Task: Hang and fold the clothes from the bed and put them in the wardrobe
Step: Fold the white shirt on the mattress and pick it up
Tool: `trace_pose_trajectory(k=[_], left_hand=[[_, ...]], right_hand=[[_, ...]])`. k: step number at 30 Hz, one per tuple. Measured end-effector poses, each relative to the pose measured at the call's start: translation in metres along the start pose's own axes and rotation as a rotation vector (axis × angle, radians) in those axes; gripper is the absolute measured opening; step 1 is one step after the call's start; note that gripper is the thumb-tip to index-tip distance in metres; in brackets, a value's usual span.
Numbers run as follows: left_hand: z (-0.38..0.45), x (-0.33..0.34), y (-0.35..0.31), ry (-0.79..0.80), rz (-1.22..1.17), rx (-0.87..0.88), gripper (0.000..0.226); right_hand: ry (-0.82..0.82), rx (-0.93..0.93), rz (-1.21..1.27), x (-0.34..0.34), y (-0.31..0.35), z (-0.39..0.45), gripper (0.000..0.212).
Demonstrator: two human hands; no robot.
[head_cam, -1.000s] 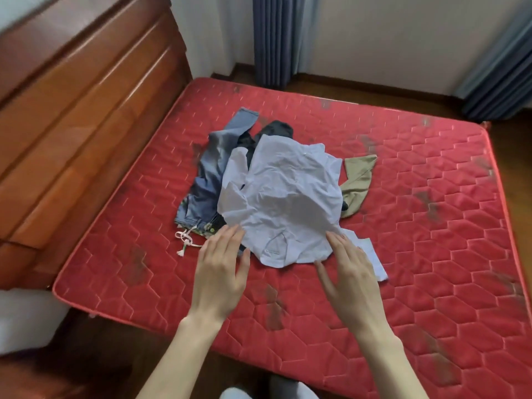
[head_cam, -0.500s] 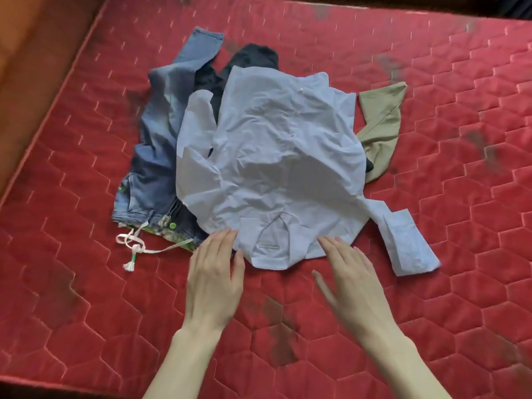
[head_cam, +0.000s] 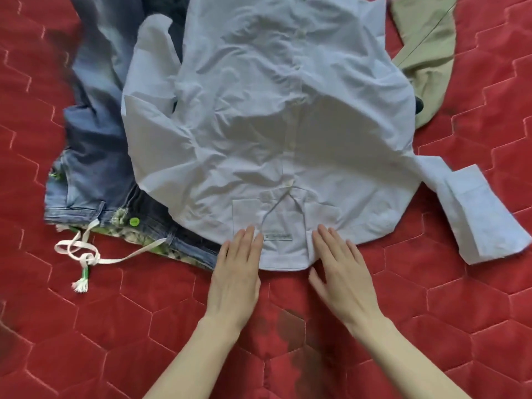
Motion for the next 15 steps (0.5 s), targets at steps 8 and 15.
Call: trace_pose_trajectory(k=[8,15], left_hand=[[0.02,-0.022,0.001,-0.215,0.033,-0.03,0.05],[-0.01,-0.134,-0.017,-0.172,-0.14,-0.038,0.055]], right_hand=[[-0.249,-0.076,0.007,-0.034,-0.005,0.016,0.022],[-0.212,-0.055,0.103,-0.145,0.022,-0.006,0.021]])
Point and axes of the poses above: each hand's wrist, its own z-axis towards the middle knuckle, its own x-axis out of the palm, y = z × x, the point moved 6 cm from there along z, towards the middle knuckle, and after that the axes turned 7 degrees about z, right-handed, at the moved point
